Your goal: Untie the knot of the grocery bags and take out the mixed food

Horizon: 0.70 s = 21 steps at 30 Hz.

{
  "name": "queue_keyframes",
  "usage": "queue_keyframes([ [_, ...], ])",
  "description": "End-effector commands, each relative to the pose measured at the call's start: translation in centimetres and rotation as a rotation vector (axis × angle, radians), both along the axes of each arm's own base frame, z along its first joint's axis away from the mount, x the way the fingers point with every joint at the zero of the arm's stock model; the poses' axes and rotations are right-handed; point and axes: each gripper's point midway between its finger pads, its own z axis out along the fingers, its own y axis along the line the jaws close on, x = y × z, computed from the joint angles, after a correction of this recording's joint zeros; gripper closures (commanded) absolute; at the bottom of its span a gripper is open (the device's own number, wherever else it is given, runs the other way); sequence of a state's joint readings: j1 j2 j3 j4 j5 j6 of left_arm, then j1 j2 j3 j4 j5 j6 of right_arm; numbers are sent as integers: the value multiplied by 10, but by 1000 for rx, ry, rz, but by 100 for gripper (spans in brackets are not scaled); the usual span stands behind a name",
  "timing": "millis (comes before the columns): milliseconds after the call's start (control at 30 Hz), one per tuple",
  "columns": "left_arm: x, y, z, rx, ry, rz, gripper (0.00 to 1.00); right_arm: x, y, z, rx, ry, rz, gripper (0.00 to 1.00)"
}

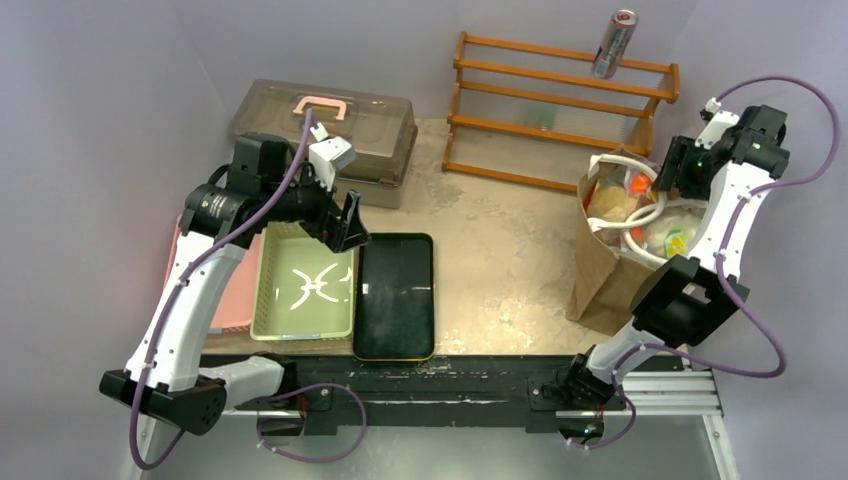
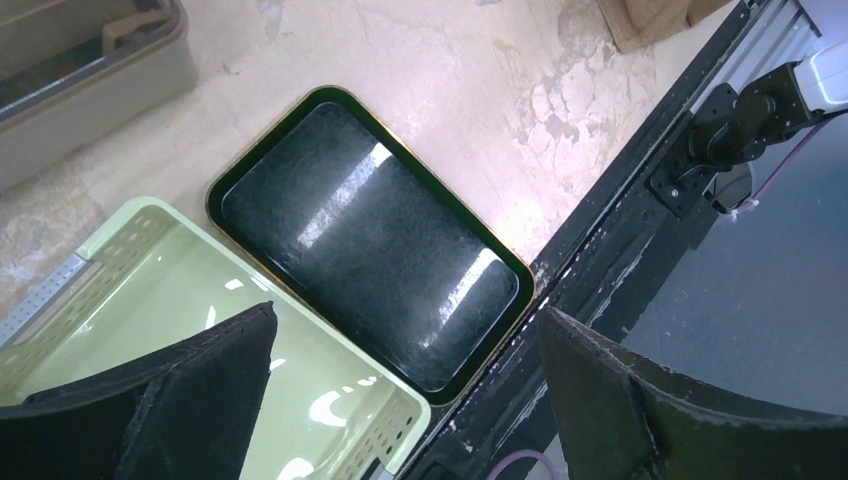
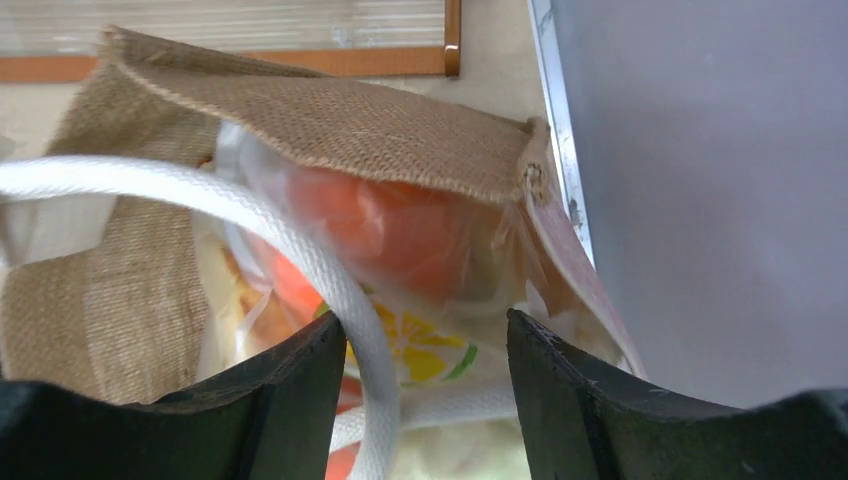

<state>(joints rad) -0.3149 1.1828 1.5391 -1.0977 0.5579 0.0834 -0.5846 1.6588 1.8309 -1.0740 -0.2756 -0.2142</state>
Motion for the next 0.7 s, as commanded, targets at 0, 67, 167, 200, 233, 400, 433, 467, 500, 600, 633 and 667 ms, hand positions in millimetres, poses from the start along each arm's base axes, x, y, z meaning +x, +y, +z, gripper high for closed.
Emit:
queue_keyframes([
  [0, 1, -1, 4, 12, 2, -19, 0, 12, -12, 6, -50, -31, 19, 42],
  [67, 2, -1, 2, 19, 7, -20, 0, 18, -13, 2, -58, -36, 27, 42],
  [167, 3, -1, -4, 27, 30, -21, 0, 27, -10, 3, -75, -47, 48, 41],
  [200, 2, 0, -5, 30, 36, -21, 0, 28, -8, 7, -79, -55, 55, 42],
  [233, 1, 0, -6, 33, 38, -22, 0, 30, -6, 11, -87, -64, 64, 42],
  [400, 0, 4, -9, 55, 37, -21, 0, 34, 11, 32, -116, -107, 104, 45],
  [433, -1, 4, -10, 57, 38, -21, 0, 35, 14, 33, -118, -111, 109, 45],
  [467, -1, 4, -10, 60, 39, -22, 0, 35, 18, 33, -118, -113, 112, 45],
  [500, -1, 4, -11, 62, 39, -24, 0, 36, 20, 32, -119, -114, 113, 45],
  [600, 0, 4, -11, 64, 43, -29, 0, 38, 21, 23, -111, -92, 106, 45],
  [633, 1, 4, -10, 64, 40, -31, 0, 39, 19, 18, -106, -77, 101, 45],
  [667, 2, 3, -9, 64, 42, -32, 0, 39, 18, 12, -106, -61, 96, 45],
])
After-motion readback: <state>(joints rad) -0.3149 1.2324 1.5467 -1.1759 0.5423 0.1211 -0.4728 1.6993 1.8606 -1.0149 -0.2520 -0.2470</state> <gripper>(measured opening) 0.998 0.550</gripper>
